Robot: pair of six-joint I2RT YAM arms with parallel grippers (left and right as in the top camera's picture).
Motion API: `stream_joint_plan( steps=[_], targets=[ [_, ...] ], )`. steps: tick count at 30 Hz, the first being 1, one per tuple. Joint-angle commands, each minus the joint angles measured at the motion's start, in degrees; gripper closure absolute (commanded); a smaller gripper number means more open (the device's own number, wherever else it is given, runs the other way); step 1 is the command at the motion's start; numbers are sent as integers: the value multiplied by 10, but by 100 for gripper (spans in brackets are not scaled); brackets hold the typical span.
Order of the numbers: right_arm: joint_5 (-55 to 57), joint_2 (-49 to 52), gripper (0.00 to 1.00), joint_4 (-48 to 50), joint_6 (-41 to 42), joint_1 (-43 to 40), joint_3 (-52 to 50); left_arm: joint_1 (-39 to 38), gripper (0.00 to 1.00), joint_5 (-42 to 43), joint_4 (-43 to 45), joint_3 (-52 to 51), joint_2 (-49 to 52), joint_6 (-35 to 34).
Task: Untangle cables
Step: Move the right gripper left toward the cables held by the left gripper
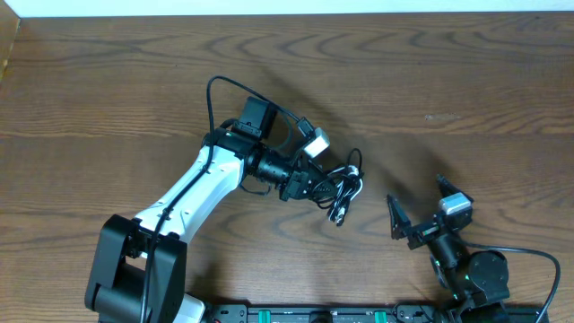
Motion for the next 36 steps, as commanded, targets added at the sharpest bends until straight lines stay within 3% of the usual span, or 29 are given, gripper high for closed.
stream_joint_plan(
  steps=[1, 5, 12, 15, 19, 23, 25, 28, 29, 31, 33, 34, 36],
  targets=[
    [-23, 10, 1, -37, 38, 1, 69, 1, 93, -45, -25, -3, 5, 37],
    [-23, 67, 1, -88, 57, 1, 165, 1, 93, -73, -32, -3, 5, 38],
    [-95, 262, 1, -204, 71, 1, 347, 1, 93, -54, -40, -3, 5, 88],
    [-157, 337, 1, -252, 71, 1, 409, 1, 93, -55, -59, -3, 5, 150],
    [-284, 408, 1, -252, 71, 1, 442, 1, 93, -54, -96, -3, 5, 250],
    [-331, 444, 1, -259, 71, 1, 443, 1, 93, -54, -101, -3, 5, 258],
    [-323, 461, 11, -261, 72, 1, 443, 1, 93, -49, -101, -3, 5, 258],
    [-320, 486, 17, -249, 115, 1, 443, 1, 92, -48, -101, -3, 5, 257],
    [-315, 493, 26, -245, 134, 1, 443, 1, 93, -48, -101, -3, 5, 257],
    [-286, 508, 59, -248, 183, 1, 443, 1, 93, -48, -101, -3, 5, 257],
    [-257, 525, 79, -261, 221, 1, 443, 1, 93, -48, -101, -3, 5, 257],
    [-250, 538, 77, -271, 243, 1, 442, 1, 92, -48, -101, -3, 5, 257],
    [-251, 560, 55, -282, 275, 1, 442, 1, 93, -48, -101, -3, 5, 257]
  ],
)
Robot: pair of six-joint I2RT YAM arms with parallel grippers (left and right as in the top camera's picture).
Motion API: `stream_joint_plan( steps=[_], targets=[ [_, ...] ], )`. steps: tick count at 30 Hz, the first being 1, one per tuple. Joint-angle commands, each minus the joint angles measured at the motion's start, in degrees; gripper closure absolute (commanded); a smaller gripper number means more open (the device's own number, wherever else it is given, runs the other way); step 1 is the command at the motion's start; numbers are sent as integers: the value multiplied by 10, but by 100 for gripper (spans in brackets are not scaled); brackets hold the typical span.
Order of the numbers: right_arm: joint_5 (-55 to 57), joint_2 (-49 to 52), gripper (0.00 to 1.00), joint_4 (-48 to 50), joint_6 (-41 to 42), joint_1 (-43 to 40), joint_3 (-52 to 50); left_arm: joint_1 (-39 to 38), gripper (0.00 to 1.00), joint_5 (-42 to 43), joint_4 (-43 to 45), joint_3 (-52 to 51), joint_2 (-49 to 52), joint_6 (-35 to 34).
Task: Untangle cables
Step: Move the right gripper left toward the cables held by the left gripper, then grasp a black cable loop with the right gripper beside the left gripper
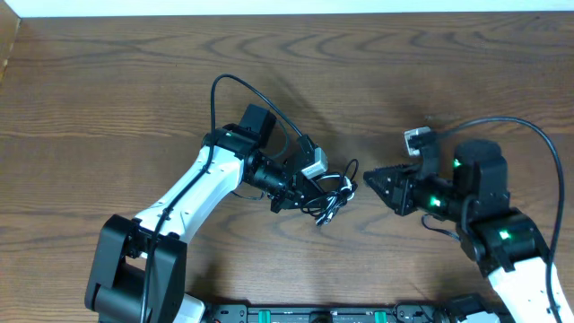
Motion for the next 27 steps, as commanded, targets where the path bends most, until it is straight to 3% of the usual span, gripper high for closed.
stream_joint_plan(
  steps=[1, 2, 6, 7, 13, 22, 27],
  targets=[
    [19, 40, 49, -18, 101, 2, 9, 1, 92, 20, -2, -2, 5, 14],
    [19, 59, 45, -31, 122, 2, 9, 1, 93, 20, -2, -2, 5, 14],
    [19, 99, 4, -36, 191, 2, 8, 1, 92, 20, -2, -2, 5, 14],
    [20, 108, 1, -35, 212, 2, 8, 1, 93, 20, -2, -2, 5, 14],
    [21, 153, 1, 19, 256, 2, 8, 1, 93, 20, -2, -2, 5, 14],
    [26, 211, 30, 54, 370, 21, 8, 1, 93, 20, -2, -2, 5, 14],
    [25, 228, 34, 61, 376, 40, 8, 1, 93, 20, -2, -2, 5, 14]
  ],
)
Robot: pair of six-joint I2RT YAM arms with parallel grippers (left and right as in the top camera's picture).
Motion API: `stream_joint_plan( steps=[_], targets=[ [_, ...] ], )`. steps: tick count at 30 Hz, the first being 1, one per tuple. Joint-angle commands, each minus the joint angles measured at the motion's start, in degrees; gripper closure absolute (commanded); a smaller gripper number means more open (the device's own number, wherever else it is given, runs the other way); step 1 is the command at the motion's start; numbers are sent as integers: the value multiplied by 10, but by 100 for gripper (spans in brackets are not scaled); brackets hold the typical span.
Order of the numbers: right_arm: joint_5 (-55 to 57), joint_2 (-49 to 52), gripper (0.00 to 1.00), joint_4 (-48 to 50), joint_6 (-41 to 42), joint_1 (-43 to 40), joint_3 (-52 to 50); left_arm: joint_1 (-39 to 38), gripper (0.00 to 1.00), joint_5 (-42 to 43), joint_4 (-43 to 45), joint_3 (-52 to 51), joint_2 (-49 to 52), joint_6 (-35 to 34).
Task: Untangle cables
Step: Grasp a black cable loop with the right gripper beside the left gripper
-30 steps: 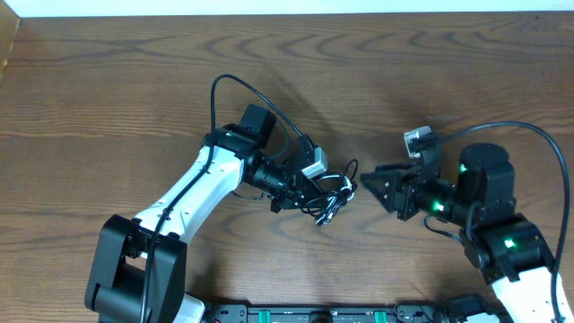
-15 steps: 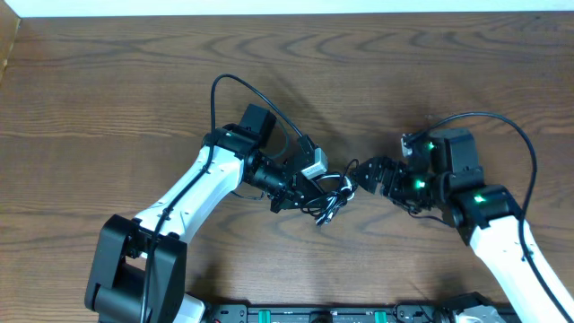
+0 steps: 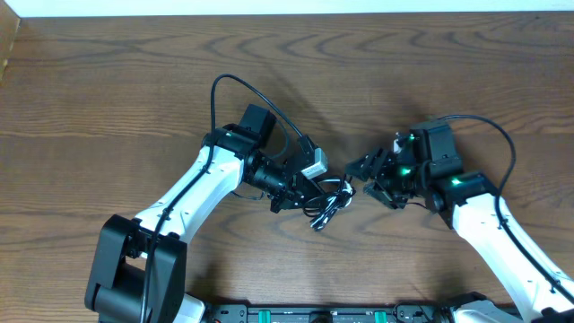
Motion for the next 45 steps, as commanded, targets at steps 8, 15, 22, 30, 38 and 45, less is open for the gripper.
stream_joint_plan(
  steps=[8, 15, 22, 30, 38, 45],
  targets=[
    [0, 6, 35, 22, 70, 35, 8, 1, 93, 20, -1, -2, 5, 10],
    [9, 6, 50, 21, 80, 50, 8, 1, 92, 21, -1, -2, 5, 10],
    [85, 6, 99, 19, 79, 75, 8, 1, 92, 21, -1, -2, 5, 10],
    [103, 6, 99, 21, 72, 81, 8, 1, 74, 28, -1, -2, 5, 9],
    [103, 6, 99, 22, 62, 81, 8, 1, 65, 29, 2, -2, 5, 9],
    [99, 6, 99, 23, 63, 81, 8, -10, 64, 28, 9, -2, 5, 9]
  ],
)
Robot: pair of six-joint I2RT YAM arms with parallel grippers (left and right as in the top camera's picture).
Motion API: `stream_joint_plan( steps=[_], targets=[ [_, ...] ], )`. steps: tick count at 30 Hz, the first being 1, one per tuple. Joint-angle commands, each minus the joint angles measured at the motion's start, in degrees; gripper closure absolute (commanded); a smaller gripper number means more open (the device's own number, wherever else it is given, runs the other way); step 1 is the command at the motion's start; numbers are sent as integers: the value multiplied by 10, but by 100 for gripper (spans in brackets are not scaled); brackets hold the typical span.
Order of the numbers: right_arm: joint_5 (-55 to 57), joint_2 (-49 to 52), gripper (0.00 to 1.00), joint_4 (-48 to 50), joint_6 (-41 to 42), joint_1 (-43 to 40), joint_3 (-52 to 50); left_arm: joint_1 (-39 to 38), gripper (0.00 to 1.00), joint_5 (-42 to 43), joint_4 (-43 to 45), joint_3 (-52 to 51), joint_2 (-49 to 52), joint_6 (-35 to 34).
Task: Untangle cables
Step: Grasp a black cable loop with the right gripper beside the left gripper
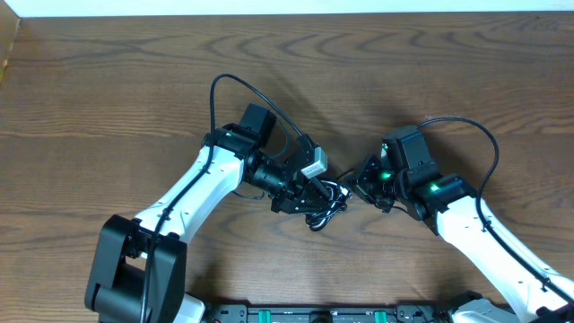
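Note:
A small bundle of tangled black cables (328, 199) lies at the middle of the table in the overhead view. My left gripper (314, 195) reaches in from the left and is shut on the bundle's left side; its white wrist camera (314, 165) sits above it. My right gripper (355, 185) has come in from the right. Its dark fingers look spread, with their tips at the bundle's right edge. Where fingers and cable meet is dark and hard to read.
The wooden table (134, 99) stretches around the arms. A black cable loop (224, 90) from the left arm arches behind it. The right arm's own cable (480, 148) curves over its wrist. The arm bases stand at the front edge (323, 314).
My right gripper has moved further left and now touches the right edge of the cable bundle. The left gripper and bundle have barely shifted.
At first my left gripper held the bundle while the right arm was folded at the front right. Then the right arm was raised and facing the bundle with its fingers open. After that it stood closer, and now it is at the bundle.

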Motion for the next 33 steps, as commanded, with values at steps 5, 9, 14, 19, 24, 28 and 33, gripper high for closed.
stream_joint_plan(
  steps=[5, 9, 14, 19, 24, 28, 33],
  targets=[
    [2, 2, 99, 2, -9, 4, 7, -32, 64, -16, 18, -2, 5, 2],
    [2, 2, 99, 2, -9, 4, 7, -46, 64, -56, 45, -2, 7, -37],
    [-2, 2, 99, 2, -9, 4, 7, -48, 66, -71, 62, -2, 9, -66],
    [-2, 2, 99, 2, -9, 4, 7, -48, 75, -71, 62, -2, 9, -66],
    [-2, 2, 99, 2, -9, 4, 7, -48, 92, -71, 64, -2, 9, -66],
    [-2, 2, 99, 2, -9, 4, 7, -48, 92, -71, 64, -2, 9, -66],
    [-2, 2, 99, 2, -13, 4, 7, -48, 92, -71, 61, -2, 9, -66]
  ],
)
